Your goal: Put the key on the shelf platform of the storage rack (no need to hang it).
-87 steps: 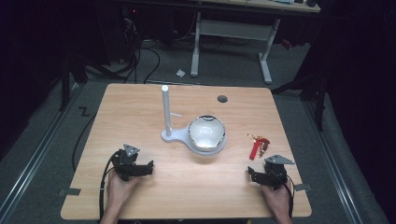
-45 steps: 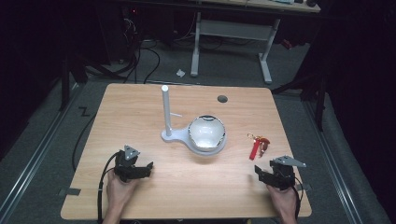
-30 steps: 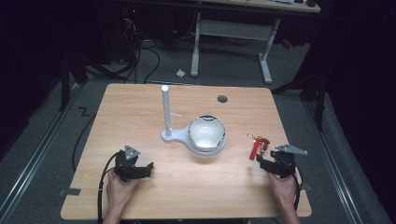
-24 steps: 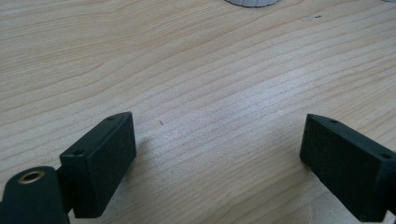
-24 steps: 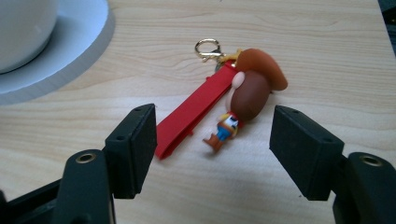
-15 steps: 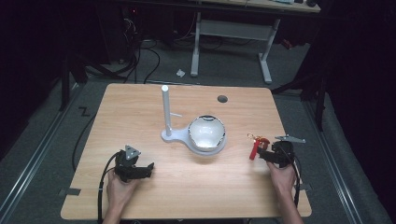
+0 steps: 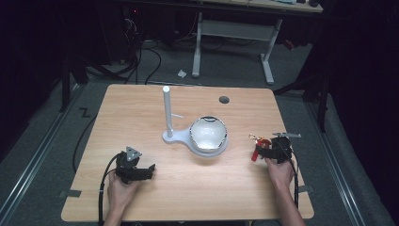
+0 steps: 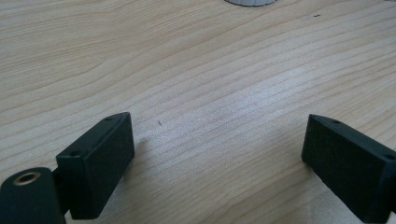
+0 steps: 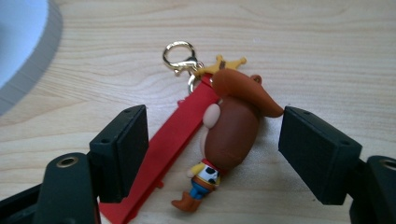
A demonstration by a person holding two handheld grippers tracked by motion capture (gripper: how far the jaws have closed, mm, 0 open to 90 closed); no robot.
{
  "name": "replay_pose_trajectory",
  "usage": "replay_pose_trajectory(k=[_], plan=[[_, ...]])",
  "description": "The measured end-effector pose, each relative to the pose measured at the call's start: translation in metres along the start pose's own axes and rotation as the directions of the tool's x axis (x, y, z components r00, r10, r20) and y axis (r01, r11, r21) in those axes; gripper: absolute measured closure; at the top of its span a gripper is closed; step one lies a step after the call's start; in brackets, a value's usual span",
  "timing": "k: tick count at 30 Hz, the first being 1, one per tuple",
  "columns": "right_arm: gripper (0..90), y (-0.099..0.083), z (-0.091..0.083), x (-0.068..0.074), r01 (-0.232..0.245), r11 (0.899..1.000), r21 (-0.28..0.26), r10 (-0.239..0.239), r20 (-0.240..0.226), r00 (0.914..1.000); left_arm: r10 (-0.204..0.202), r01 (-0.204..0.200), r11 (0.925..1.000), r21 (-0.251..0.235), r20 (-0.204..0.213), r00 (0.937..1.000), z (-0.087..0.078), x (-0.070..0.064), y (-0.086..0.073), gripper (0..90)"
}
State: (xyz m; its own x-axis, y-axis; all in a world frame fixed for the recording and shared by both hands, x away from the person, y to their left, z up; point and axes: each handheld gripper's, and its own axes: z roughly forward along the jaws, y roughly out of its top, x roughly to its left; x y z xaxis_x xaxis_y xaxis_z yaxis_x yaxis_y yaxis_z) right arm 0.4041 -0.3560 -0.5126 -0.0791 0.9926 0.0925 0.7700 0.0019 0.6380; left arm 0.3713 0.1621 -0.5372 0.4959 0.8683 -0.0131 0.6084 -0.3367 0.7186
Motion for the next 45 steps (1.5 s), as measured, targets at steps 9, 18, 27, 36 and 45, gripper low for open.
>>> replay_pose_trajectory(k=[9, 18, 27, 36, 45], plan=[[26.8, 0.007, 0.011, 0.003, 0.015, 1.000, 0.016, -0.015, 0.009, 0.9999, -0.001, 0.001, 1.0000, 0.000, -0.001, 1.0000, 0.000, 0.000, 0.000, 9.5], [37.3, 0.011, 0.018, 0.016, 0.106, 0.994, 0.022, -0.106, 0.048, 0.9931, 0.000, 0.000, 1.0000, 0.000, -0.001, 1.0000, 0.000, 0.000, 0.000, 9.6], [52.1, 0.009, 0.017, 0.016, 0.132, 0.991, -0.005, -0.132, 0.001, 0.9912, -0.001, 0.001, 1.0000, 0.000, -0.002, 1.0000, 0.000, 0.000, 0.000, 9.6], [53.4, 0.008, 0.014, 0.012, 0.133, 0.991, -0.019, -0.134, -0.054, 0.9895, -0.002, 0.002, 1.0000, -0.001, -0.003, 1.0000, 0.000, 0.000, 0.000, 10.1], [54.4, 0.009, 0.004, 0.008, 0.132, 0.990, -0.045, -0.136, -0.091, 0.9865, -0.003, 0.003, 1.0000, -0.003, -0.006, 1.0000, 0.000, 0.000, 0.000, 10.6]])
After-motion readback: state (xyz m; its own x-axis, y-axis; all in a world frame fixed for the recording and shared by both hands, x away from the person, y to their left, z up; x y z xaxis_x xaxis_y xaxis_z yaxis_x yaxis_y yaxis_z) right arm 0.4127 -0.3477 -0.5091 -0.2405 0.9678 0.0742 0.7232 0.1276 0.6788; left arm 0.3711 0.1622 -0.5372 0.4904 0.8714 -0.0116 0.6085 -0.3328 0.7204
